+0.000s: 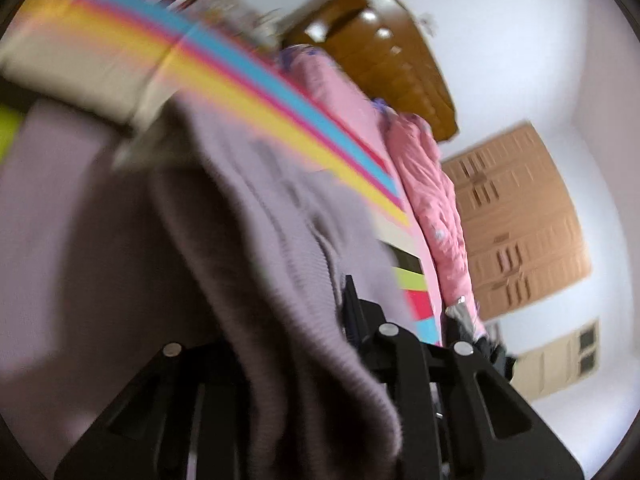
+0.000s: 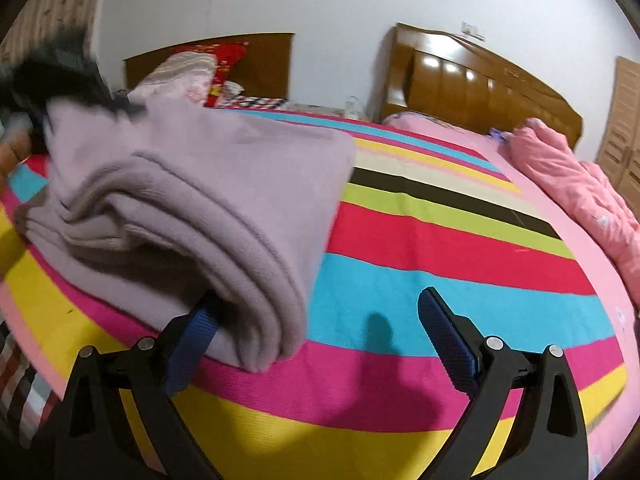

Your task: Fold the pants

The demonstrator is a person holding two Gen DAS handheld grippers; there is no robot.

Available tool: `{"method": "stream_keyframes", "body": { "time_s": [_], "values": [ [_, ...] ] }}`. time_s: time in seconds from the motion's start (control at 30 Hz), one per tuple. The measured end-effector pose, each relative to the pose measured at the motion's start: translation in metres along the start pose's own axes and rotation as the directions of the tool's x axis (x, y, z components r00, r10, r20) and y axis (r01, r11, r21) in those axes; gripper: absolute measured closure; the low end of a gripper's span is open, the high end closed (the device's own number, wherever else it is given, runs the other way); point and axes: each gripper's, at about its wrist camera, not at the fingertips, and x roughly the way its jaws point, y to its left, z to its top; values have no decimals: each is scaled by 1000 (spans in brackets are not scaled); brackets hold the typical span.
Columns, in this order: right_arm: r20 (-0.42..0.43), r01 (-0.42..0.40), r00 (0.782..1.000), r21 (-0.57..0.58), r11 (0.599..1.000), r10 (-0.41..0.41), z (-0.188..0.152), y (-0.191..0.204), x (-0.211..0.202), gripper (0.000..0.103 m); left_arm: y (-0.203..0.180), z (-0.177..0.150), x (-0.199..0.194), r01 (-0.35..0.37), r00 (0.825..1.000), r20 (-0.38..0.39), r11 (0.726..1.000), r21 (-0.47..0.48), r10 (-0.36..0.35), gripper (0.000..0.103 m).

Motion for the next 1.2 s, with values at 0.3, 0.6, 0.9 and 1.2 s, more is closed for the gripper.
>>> {"method": "stream_keyframes", "body": {
  "time_s": [0.3,0.6,0.9,1.2],
  "values": [
    [61,111,993,-105,988,-104,-6,8,-3,8,25,-7,-85,-38,992,119,997,69,30,82],
    [28,55,998,-72,996,-53,0,-3,5,5,108,-51,-66,-3,983,181,996,-85,18,82],
    [22,78,997,-141,987,-76,3,18,-5,5,110,-56,-96,-60,986,148,994,-95,73,82],
    [-22,-26,999,-83,996,24,5,4,-6,5,115,-67,-101,-19,971,231,989,-146,53,46]
  ]
}}
